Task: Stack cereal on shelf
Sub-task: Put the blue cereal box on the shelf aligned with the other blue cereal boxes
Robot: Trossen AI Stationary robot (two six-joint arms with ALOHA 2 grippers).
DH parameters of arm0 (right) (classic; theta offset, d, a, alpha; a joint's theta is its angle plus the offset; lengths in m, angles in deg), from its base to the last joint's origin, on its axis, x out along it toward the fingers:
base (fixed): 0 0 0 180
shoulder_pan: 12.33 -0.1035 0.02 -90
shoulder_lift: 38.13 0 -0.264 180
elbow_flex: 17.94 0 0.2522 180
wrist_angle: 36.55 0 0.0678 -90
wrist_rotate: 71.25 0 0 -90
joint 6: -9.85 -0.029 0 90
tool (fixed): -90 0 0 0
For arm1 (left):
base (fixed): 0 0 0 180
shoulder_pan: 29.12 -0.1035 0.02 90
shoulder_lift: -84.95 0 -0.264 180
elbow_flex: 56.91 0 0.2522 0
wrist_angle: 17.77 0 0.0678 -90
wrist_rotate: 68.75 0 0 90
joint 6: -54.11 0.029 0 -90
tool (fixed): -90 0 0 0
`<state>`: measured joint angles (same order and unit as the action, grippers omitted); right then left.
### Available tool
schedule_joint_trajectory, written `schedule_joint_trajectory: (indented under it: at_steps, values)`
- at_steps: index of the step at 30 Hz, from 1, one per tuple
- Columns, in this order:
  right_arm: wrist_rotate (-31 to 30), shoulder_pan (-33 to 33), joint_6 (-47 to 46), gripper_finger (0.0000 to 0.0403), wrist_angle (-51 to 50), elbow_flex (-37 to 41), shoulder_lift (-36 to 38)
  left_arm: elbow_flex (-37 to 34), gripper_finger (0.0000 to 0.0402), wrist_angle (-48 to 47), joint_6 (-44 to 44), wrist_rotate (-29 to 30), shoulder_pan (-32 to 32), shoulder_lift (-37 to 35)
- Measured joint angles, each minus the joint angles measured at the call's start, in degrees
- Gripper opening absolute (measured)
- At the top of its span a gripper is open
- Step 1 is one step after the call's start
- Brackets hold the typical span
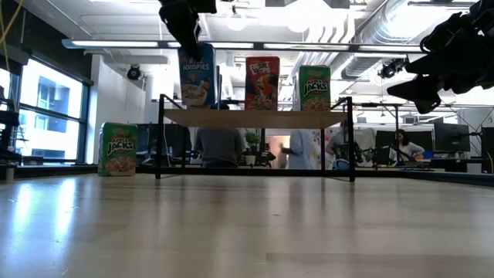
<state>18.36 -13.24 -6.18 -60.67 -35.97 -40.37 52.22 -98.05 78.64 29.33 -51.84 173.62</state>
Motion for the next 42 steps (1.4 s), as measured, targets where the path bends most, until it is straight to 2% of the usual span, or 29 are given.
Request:
schedule_joint_trajectory:
  at_steps: [26,42]
  values:
    - [0.00,0.00,-0.01,0.0267,0.00,0.00,0.02,0.00,0.0135,0.24,1.85,-6.19,-3.91,1.81]
    - [0.00,0.00,0.00,0.0267,0.01,-0.02,0.02,0.00,0.0201,1.62,2.60,-4.98,-4.33,2.53]
